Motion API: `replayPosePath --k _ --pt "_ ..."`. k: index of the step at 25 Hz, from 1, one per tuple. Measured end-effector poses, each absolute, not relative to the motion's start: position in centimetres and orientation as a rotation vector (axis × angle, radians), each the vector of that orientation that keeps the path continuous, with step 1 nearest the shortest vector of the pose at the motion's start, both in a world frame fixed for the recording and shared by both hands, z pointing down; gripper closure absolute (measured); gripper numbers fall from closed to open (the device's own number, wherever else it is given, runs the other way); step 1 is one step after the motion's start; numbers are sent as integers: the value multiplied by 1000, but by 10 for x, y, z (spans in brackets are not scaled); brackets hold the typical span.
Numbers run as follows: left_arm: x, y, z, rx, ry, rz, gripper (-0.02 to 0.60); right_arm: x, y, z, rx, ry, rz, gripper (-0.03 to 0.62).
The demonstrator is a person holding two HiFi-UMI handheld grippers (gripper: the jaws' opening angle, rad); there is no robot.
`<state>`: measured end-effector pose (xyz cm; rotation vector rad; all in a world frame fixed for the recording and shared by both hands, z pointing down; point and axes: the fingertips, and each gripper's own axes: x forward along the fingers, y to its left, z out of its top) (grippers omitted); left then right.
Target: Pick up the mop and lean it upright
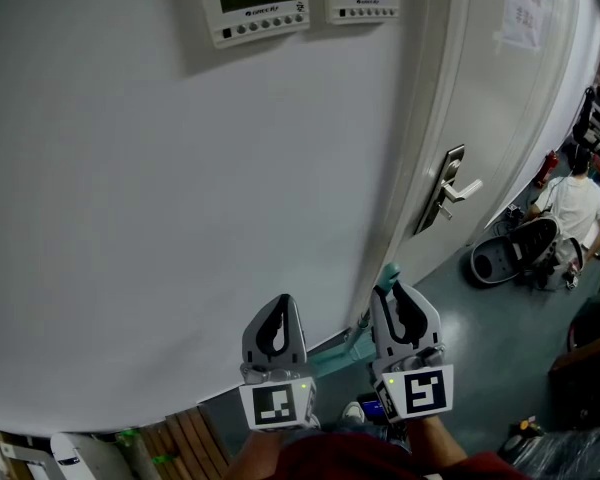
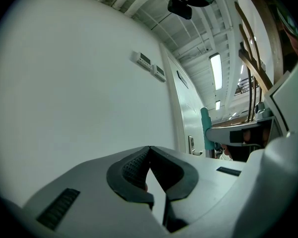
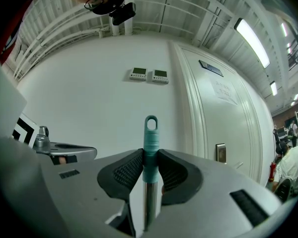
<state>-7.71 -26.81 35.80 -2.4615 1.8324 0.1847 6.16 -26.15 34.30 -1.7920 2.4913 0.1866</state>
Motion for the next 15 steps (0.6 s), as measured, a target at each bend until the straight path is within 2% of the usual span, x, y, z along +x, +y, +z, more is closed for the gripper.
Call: replayPosePath --k 15 --pt "-73 -267 362 -2474 1827 179 568 65 -268 415 -1876 2521 83 488"
